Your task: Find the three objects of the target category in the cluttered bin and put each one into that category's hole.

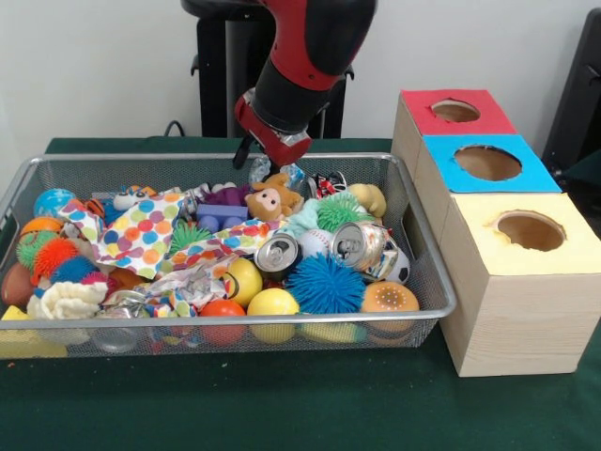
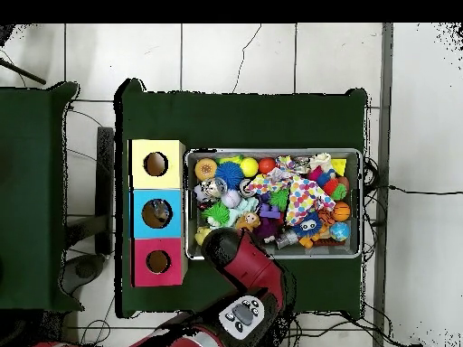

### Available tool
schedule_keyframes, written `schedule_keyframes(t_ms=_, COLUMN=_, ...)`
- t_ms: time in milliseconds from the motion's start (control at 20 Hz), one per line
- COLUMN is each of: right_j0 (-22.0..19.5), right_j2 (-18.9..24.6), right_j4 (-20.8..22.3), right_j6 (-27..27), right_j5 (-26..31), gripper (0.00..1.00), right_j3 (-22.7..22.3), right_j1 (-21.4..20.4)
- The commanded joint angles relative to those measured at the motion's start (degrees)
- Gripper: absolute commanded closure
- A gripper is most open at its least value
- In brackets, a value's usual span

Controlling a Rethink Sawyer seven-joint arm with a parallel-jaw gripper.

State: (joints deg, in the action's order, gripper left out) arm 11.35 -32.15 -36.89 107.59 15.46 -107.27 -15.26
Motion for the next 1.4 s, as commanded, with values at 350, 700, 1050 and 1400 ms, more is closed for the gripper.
schedule_keyframes(t_ms=350, right_j0=3.55, right_j2=2.83, right_j4=-3.1, right_j6=17.96, right_j5=2.59, gripper=0.0, right_j3=4.37, right_j1=3.87)
schedule_keyframes(t_ms=700, right_j0=5.3, right_j2=2.58, right_j4=-3.78, right_j6=18.15, right_j5=3.21, gripper=0.0, right_j3=5.25, right_j1=4.24)
schedule_keyframes(t_ms=1050, right_j0=6.7, right_j2=2.19, right_j4=-4.7, right_j6=18.83, right_j5=3.56, gripper=0.0, right_j3=5.45, right_j1=4.54)
schedule_keyframes(t_ms=1400, right_j0=7.41, right_j2=1.09, right_j4=-5.02, right_j6=18.85, right_j5=3.16, gripper=0.0, right_j3=5.11, right_j1=4.97)
